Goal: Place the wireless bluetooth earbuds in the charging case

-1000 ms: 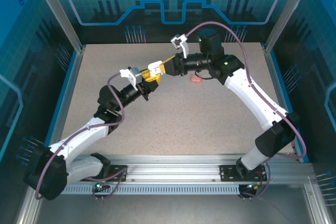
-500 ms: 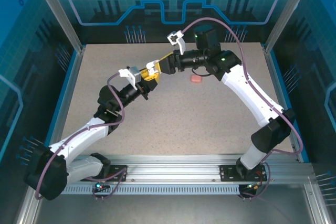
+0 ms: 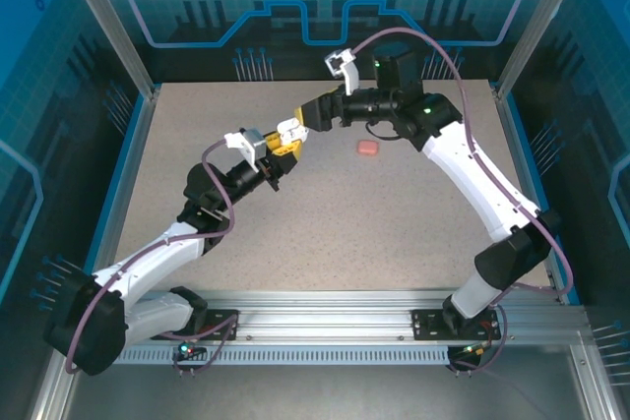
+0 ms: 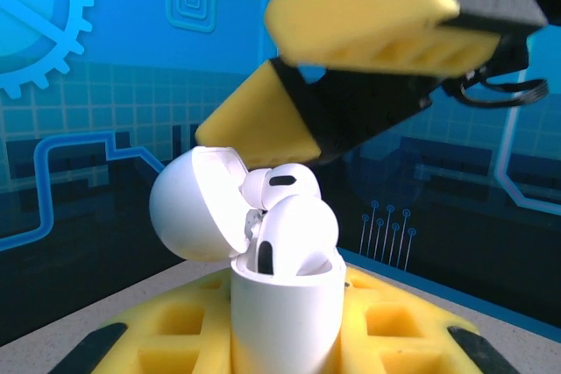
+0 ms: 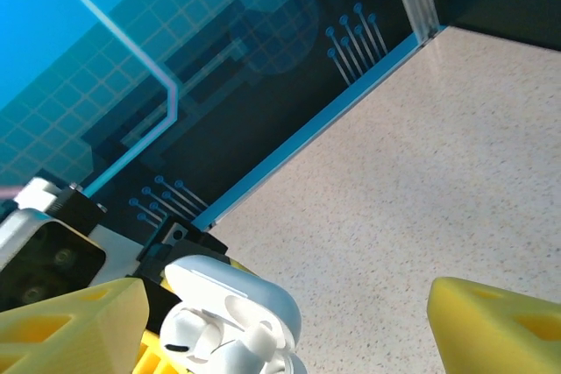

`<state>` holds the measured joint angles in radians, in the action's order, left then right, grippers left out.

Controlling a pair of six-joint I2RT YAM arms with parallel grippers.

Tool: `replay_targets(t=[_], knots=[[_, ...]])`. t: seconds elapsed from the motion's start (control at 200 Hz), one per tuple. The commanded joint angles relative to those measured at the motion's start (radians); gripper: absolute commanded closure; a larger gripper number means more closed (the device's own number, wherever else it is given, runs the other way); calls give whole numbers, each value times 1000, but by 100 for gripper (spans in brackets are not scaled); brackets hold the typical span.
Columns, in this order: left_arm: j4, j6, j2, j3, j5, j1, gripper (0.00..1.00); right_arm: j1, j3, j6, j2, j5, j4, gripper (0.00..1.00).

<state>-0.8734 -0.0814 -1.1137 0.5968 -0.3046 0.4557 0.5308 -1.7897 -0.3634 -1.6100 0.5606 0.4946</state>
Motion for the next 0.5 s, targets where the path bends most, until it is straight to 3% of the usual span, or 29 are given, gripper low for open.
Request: replay_targets(t=[0.0,0.065,0.185,0.29,0.41,0.495], knots=[[-56,-18,8,-22,-13,4,100,-33,-10,-54,79,-23,12,20],[-70,-13,6,-32,-16,4,100,-41,-44,-57,77,-24,87,27],[-86,-6,-1,-38,-22,4,100,-51,-74,-62,65,-19,187,57],[-95,3,-9,-38,-36,4,100,-53,-72,-68,54,-8,223,76],[-93,12,-11,-35,-50,4,100,-49,-66,-86,31,17,225,93],[-90,15,-13,-34,-54,4,100,-42,-74,-90,14,25,228,95]])
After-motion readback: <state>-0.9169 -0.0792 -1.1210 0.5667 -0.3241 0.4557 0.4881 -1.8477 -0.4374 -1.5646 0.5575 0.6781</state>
